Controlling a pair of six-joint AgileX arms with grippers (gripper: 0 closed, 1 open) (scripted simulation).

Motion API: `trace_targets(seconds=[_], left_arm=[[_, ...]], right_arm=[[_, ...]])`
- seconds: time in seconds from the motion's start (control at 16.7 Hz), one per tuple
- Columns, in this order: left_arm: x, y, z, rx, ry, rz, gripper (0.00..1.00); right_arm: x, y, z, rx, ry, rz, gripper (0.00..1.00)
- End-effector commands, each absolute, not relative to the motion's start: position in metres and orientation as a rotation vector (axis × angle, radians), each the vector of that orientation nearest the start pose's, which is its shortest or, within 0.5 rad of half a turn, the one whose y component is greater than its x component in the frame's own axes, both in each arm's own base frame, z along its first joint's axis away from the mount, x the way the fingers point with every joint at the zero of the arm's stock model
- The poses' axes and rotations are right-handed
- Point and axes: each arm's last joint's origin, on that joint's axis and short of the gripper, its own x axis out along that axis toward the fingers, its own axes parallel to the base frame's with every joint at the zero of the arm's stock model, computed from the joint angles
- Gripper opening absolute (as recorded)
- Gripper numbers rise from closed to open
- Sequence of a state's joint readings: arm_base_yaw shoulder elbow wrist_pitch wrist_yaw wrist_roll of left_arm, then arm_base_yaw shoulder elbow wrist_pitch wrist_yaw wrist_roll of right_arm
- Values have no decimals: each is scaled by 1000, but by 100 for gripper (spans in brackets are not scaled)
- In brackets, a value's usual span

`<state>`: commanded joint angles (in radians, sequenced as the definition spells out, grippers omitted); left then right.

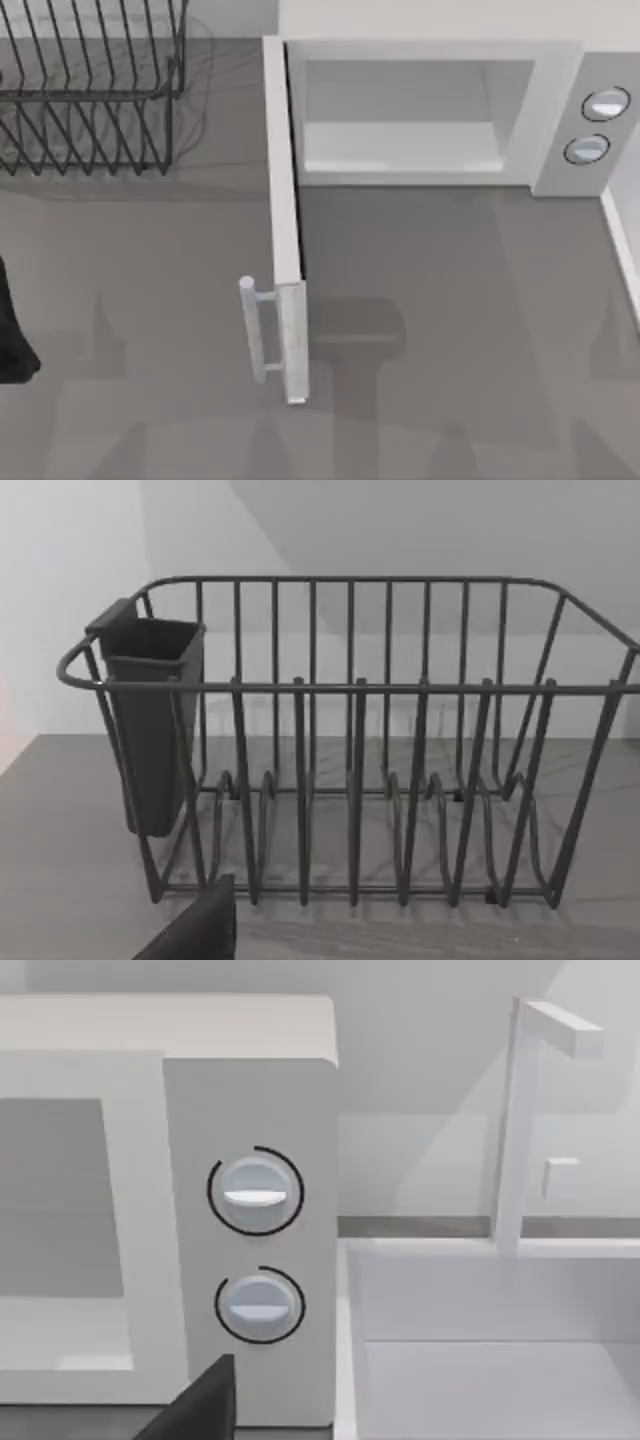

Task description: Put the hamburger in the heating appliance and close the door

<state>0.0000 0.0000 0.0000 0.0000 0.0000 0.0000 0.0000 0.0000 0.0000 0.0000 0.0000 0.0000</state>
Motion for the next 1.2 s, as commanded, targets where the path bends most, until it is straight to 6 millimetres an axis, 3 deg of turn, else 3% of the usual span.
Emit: trace_targets(seconds=[0.24, 0.42, 0.72, 0.96, 1.2], left_arm=[[106, -1, 160, 0, 0, 0, 100], [106, -1, 160, 0, 0, 0, 100], [106, -1, 160, 0, 0, 0, 100], [106, -1, 160, 0, 0, 0, 100], [106, -1, 160, 0, 0, 0, 100]], right_arm=[[106, -2, 163, -34, 41, -8, 100], [110, -5, 172, -157, 197, -17, 100], [131, -12, 178, -447, 698, 91, 100], [155, -22, 174, -608, 1107, 318, 100], [176, -32, 173, -686, 1351, 564, 100]])
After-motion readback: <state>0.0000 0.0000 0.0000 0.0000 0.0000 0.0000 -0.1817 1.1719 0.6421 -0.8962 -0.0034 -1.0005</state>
